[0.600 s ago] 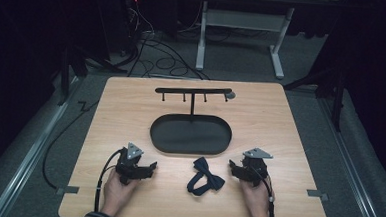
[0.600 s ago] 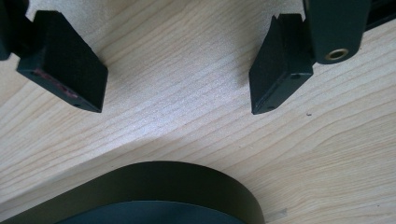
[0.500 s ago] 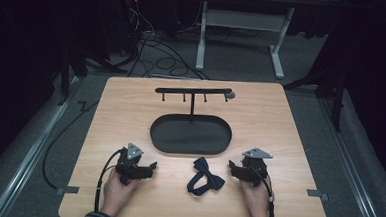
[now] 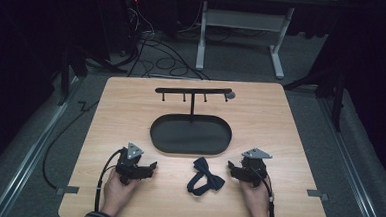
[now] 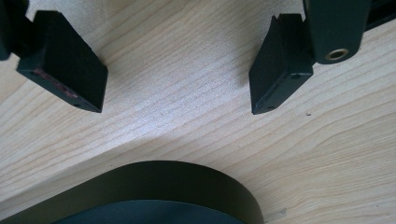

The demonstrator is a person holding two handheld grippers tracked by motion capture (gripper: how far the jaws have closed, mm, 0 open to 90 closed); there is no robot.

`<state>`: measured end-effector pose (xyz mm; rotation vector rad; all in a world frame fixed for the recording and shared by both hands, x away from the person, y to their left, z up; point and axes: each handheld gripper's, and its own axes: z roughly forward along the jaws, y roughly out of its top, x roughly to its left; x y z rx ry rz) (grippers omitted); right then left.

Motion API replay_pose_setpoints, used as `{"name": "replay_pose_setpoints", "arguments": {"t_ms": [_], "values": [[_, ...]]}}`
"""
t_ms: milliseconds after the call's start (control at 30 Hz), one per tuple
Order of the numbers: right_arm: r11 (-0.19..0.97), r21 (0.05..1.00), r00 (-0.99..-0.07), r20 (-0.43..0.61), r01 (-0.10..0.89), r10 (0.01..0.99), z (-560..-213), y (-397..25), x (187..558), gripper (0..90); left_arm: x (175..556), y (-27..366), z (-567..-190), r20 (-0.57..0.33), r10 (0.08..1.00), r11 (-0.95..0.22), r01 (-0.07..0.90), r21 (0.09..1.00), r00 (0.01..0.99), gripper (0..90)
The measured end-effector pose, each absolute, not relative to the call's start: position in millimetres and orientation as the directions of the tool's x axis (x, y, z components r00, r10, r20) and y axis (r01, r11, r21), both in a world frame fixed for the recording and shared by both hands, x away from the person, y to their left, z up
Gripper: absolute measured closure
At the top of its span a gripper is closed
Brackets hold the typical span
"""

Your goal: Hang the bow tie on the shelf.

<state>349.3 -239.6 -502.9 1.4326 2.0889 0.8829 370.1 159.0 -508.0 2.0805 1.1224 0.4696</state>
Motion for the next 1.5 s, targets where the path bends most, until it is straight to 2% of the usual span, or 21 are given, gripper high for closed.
{"name": "replay_pose_setpoints", "arguments": {"t_ms": [333,533,633,1100,1233,1500], "values": [[0.249,0.726,-0.349,-0.014,0.641,0.937,-503,-241,349,35.8,370,159,-508,-0.018,0.831,-0.366,0.571,0.735,0.556,20.0],[0.244,0.727,-0.343,-0.012,0.642,0.939,-501,-242,347,48.5,370,159,-508,-0.018,0.831,-0.365,0.571,0.735,0.555,20.0],[0.233,0.739,-0.341,-0.004,0.632,0.940,-498,-243,344,51.3,370,159,-508,-0.019,0.832,-0.365,0.572,0.735,0.555,20.0],[0.261,0.762,-0.444,0.039,0.593,0.895,-480,-224,325,53.5,370,159,-508,-0.019,0.831,-0.365,0.571,0.735,0.555,20.0],[0.285,0.759,-0.502,0.063,0.585,0.863,-475,-209,322,54.9,370,159,-508,-0.019,0.831,-0.365,0.571,0.735,0.555,20.0],[0.315,0.743,-0.554,0.089,0.590,0.828,-476,-189,321,56.1,370,159,-508,-0.018,0.831,-0.365,0.571,0.735,0.555,20.0]]}}
